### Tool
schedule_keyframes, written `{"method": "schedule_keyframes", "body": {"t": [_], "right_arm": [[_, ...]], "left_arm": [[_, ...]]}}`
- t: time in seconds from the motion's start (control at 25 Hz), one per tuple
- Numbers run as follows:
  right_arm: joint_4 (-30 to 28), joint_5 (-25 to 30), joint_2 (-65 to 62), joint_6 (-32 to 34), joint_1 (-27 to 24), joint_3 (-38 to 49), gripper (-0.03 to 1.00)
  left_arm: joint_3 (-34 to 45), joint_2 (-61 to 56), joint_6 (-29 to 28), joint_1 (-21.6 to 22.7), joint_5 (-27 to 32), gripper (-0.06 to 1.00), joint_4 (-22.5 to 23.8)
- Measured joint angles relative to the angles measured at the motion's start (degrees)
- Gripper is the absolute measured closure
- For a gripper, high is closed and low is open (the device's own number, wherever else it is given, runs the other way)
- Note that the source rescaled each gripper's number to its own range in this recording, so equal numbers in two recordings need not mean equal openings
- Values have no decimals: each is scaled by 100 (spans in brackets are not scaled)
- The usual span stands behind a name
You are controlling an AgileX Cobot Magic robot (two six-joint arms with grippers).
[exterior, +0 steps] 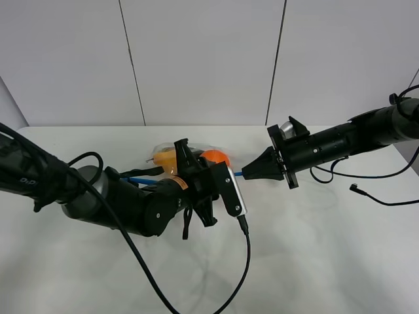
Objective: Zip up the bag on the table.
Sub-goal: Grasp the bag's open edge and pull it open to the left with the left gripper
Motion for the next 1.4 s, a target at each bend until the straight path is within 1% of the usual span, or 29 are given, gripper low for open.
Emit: {"method": "schedule_keyframes", "body": {"t": [0.08,0.16,0.32,0.48,0.6,0.68,0.76,0.8,1.2,1.28,1.4], "right_arm": [[0,0,0,0,0,0,97],[0,-5,0,0,0,0,97],[0,-22,0,0,0,0,97],[0,-22,0,0,0,0,97],[0,-22,0,0,0,0,97],[0,-22,0,0,0,0,97],[0,-22,0,0,0,0,97],[5,-22,0,0,0,0,97],[5,-22,0,0,0,0,97],[5,-22,0,0,0,0,97],[18,-22,0,0,0,0,97]], "left_arm": [[0,0,-24,0,0,62,12],[0,0,-27,0,0,64,78],[0,0,-38,-12,0,65,232],[0,0,-43,-65,-4,66,267],[0,0,-43,-65,-4,74,272],[0,0,-43,-65,-4,84,277],[0,0,-43,-65,-4,91,277],[0,0,-43,-65,-4,92,277],[27,0,-43,-65,-38,94,277],[114,0,-43,-51,-183,94,296],[357,0,-43,81,-585,94,371]]}}
